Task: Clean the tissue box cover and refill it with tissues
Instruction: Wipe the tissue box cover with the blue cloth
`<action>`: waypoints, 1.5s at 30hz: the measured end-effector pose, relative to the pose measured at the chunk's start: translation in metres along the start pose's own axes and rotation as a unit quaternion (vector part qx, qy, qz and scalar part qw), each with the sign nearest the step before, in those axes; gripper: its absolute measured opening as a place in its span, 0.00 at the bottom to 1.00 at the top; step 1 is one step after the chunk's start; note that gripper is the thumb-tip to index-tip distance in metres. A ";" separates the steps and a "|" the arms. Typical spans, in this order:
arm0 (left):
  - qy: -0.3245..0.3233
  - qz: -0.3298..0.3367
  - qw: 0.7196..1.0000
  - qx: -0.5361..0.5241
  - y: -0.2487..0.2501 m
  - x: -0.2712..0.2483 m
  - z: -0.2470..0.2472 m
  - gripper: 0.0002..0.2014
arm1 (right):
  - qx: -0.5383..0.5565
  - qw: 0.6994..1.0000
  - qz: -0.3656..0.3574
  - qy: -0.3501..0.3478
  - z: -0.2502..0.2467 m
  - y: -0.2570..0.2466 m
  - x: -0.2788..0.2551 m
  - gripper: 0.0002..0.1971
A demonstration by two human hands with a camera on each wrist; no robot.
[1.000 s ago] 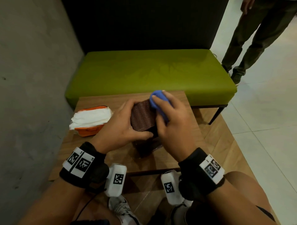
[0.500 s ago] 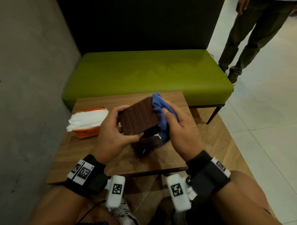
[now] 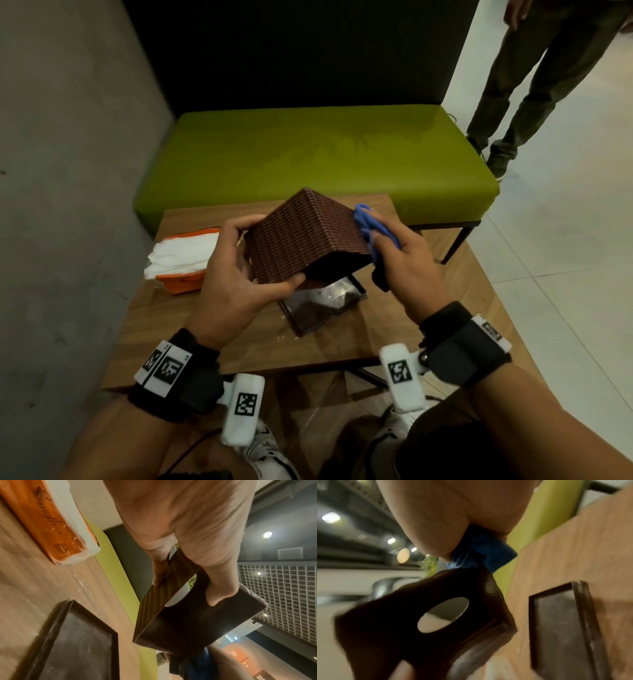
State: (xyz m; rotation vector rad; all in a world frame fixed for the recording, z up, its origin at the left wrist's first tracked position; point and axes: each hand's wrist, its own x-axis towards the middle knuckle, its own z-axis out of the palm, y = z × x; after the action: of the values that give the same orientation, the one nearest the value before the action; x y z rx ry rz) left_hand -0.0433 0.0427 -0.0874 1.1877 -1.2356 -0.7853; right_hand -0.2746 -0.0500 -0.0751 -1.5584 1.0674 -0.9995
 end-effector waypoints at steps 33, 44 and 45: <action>-0.050 -0.034 0.990 0.125 -0.010 0.021 -0.012 0.42 | -0.309 0.925 -0.214 0.056 0.014 -0.012 0.013 0.24; -0.039 -0.035 0.996 0.072 -0.008 0.014 -0.008 0.40 | -0.320 0.906 -0.276 -0.003 0.029 -0.024 -0.013 0.25; -0.037 -0.032 0.996 0.075 -0.010 0.012 -0.012 0.40 | -0.308 0.920 -0.239 0.032 0.016 -0.018 -0.005 0.25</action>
State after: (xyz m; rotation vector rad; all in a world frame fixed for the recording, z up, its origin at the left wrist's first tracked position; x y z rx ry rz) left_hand -0.0279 0.0315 -0.0921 1.3361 -1.3423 -0.8001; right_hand -0.2576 -0.0384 -0.0613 -2.4003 1.1370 -1.0960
